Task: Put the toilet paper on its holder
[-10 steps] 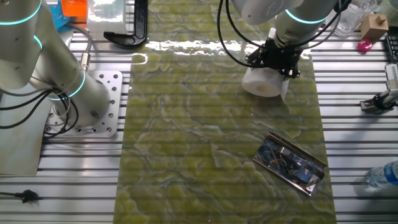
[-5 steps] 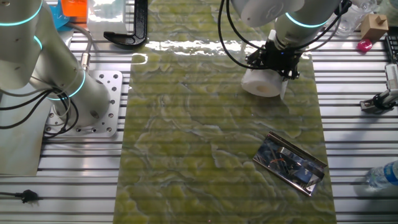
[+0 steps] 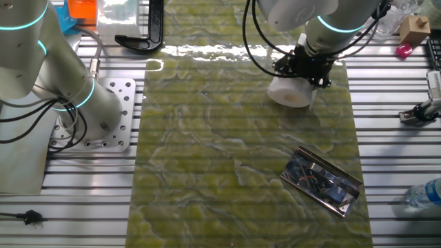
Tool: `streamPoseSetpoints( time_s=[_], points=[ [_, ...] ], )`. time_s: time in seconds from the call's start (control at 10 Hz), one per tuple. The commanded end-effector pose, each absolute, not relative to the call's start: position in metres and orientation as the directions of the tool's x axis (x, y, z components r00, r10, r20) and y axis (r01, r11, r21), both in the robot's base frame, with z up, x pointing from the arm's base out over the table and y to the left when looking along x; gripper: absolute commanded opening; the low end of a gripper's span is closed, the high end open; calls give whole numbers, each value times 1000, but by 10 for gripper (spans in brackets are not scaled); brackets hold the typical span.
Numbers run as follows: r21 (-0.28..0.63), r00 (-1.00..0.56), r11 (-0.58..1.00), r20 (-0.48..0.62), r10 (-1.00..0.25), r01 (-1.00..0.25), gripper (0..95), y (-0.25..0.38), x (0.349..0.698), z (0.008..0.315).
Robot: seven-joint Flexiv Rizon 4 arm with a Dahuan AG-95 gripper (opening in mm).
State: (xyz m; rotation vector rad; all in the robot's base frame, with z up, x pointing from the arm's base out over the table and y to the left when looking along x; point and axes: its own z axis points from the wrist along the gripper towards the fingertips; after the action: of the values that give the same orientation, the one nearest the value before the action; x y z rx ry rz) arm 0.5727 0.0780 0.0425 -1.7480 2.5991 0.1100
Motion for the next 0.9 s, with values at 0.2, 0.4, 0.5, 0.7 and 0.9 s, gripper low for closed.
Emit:
streamPoseSetpoints(
  time_s=[0.2,0.4,0.5,0.7,0.9],
  points=[
    [68,-379,376,-42,-924,-924,760,78,574,42],
    [74,-407,405,-25,-913,-912,380,79,576,44],
    [104,-418,415,-8,-909,-904,190,79,576,44],
    [104,-418,415,-8,-909,-904,190,79,576,44],
    [104,-418,415,-8,-909,-904,190,79,576,44]
  ],
)
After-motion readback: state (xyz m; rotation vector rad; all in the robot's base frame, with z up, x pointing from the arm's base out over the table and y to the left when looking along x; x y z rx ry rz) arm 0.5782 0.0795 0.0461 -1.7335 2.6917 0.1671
